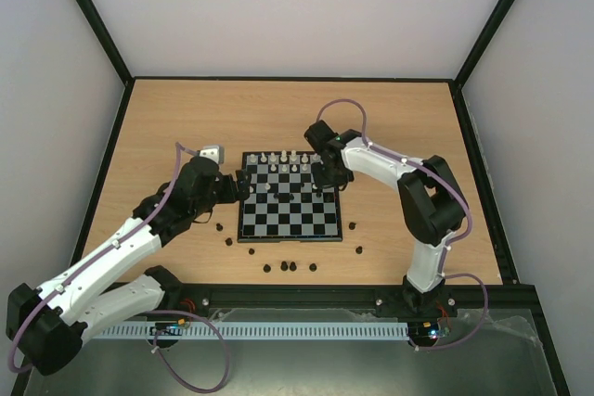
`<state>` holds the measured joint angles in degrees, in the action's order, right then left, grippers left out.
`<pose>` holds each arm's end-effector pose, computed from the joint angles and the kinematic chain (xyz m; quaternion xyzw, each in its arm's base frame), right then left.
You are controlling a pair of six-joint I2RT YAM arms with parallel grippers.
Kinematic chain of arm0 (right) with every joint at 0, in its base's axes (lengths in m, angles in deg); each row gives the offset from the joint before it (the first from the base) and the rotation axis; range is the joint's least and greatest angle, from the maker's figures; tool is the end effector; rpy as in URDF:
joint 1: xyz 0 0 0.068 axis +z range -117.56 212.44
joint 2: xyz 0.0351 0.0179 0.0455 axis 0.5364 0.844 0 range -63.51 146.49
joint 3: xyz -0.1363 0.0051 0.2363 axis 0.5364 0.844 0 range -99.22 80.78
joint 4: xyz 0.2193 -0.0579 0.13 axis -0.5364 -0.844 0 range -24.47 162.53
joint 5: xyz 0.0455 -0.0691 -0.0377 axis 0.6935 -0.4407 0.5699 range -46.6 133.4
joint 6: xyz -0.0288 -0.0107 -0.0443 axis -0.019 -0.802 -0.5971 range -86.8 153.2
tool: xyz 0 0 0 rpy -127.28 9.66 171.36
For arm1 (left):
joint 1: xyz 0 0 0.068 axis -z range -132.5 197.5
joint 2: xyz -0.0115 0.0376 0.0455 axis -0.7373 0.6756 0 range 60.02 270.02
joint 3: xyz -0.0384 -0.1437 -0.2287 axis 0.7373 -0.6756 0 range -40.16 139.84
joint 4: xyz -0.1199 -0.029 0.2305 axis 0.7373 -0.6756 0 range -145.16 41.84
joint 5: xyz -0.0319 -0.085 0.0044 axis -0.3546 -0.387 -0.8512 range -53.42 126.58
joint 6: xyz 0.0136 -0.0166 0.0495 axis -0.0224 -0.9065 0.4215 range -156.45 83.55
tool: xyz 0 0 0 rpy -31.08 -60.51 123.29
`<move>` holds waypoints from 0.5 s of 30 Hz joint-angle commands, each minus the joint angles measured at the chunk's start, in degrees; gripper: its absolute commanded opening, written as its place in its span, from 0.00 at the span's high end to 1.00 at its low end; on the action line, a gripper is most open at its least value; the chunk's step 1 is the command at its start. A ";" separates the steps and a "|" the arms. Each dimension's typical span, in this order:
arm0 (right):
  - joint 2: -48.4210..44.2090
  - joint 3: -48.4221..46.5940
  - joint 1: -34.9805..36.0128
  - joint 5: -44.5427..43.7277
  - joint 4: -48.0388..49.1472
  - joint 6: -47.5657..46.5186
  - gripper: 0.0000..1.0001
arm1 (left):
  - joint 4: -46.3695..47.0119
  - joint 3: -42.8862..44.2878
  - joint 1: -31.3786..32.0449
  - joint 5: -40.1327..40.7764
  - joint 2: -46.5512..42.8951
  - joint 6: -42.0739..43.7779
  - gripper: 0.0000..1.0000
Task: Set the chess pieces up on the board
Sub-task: Place the chess piece on the chessboard.
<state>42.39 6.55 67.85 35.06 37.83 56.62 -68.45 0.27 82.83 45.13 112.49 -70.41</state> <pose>0.3096 0.2137 0.1898 -0.0871 0.9724 0.0384 0.2128 0.1690 -0.1133 0.2720 -0.0255 0.8740 -0.2197 0.4328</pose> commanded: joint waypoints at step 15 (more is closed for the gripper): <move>7.10 -11.49 -3.46 -0.99 -5.45 -0.83 0.96 | -1.04 -0.36 -0.33 -0.46 -1.10 0.69 0.01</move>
<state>47.46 -2.72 64.99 34.12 36.39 56.37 -68.73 0.27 82.83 45.09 112.05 -70.30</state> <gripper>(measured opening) 0.055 0.995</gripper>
